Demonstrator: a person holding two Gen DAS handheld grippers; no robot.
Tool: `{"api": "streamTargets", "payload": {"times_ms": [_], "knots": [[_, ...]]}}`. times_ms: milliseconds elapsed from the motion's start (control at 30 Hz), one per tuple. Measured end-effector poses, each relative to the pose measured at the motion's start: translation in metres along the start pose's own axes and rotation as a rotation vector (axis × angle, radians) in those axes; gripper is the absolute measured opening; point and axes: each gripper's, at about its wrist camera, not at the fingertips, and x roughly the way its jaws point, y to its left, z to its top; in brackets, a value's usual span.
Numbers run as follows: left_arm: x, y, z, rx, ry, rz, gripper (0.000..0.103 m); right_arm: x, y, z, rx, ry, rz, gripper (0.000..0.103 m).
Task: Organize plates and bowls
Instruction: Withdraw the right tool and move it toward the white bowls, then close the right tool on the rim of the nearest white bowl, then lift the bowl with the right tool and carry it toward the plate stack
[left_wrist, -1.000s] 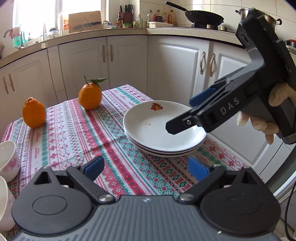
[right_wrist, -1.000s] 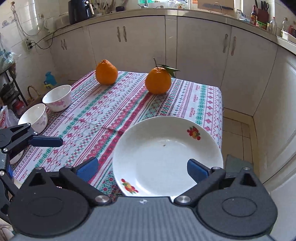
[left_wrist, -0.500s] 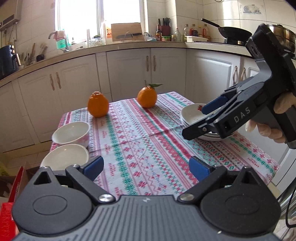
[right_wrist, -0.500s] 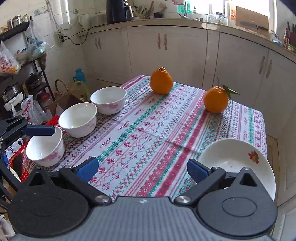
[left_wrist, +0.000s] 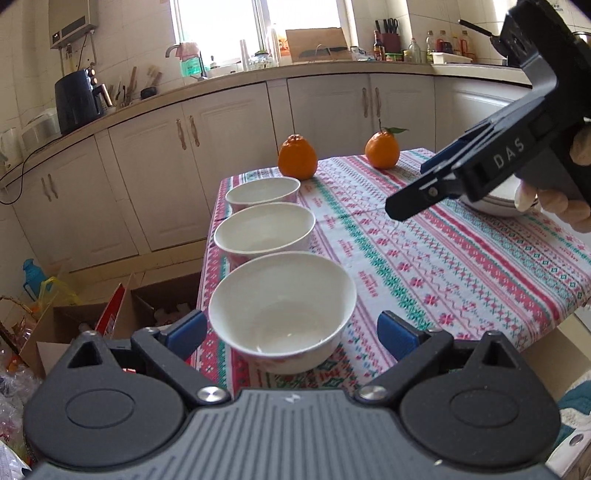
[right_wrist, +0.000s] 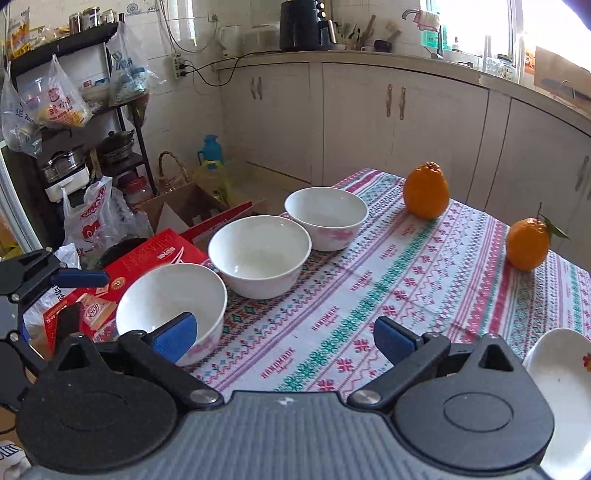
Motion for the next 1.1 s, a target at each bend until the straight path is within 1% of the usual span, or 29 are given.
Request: {"api": "streamTargets", "payload": {"times_ms": [133, 300, 400, 433, 500, 567, 600, 667, 833, 933, 1100], "knots": [[0.011, 0.009, -0.012, -0.024, 0.020, 0.004, 0.098, 0.018, 0.017, 0.006, -0.021, 0.022, 0.054, 0.103], [0.022, 0.014, -0.017, -0.041, 0.029, -0.023, 0.096, 0.039, 0.031, 0.011, -0.047, 0.055, 0.114, 0.100], [0.027, 0.016, -0.019, -0.044, 0.030, -0.039, 0.095, 0.050, 0.036, 0.013, -0.052, 0.071, 0.147, 0.095], [0.028, 0.018, -0.019, -0.046, 0.032, -0.048, 0.094, 0.053, 0.037, 0.014, -0.052, 0.078, 0.156, 0.091], [0.029, 0.021, -0.019, -0.047, 0.032, -0.062, 0.089, 0.059, 0.039, 0.015, -0.057, 0.090, 0.169, 0.087], [0.031, 0.022, -0.019, -0.046, 0.038, -0.074, 0.088, 0.065, 0.040, 0.017, -0.055, 0.102, 0.177, 0.082], [0.032, 0.022, -0.019, -0.045, 0.039, -0.080, 0.086, 0.068, 0.040, 0.017, -0.053, 0.109, 0.184, 0.080], [0.033, 0.022, -0.019, -0.045, 0.042, -0.091, 0.084, 0.072, 0.040, 0.018, -0.049, 0.122, 0.194, 0.074], [0.034, 0.022, -0.019, -0.045, 0.043, -0.104, 0.082, 0.081, 0.039, 0.017, -0.031, 0.139, 0.224, 0.064], [0.034, 0.023, -0.018, -0.044, 0.043, -0.106, 0.081, 0.083, 0.038, 0.016, -0.018, 0.144, 0.238, 0.060], [0.034, 0.023, -0.018, -0.041, 0.043, -0.105, 0.081, 0.083, 0.038, 0.015, -0.015, 0.145, 0.246, 0.060]]}}
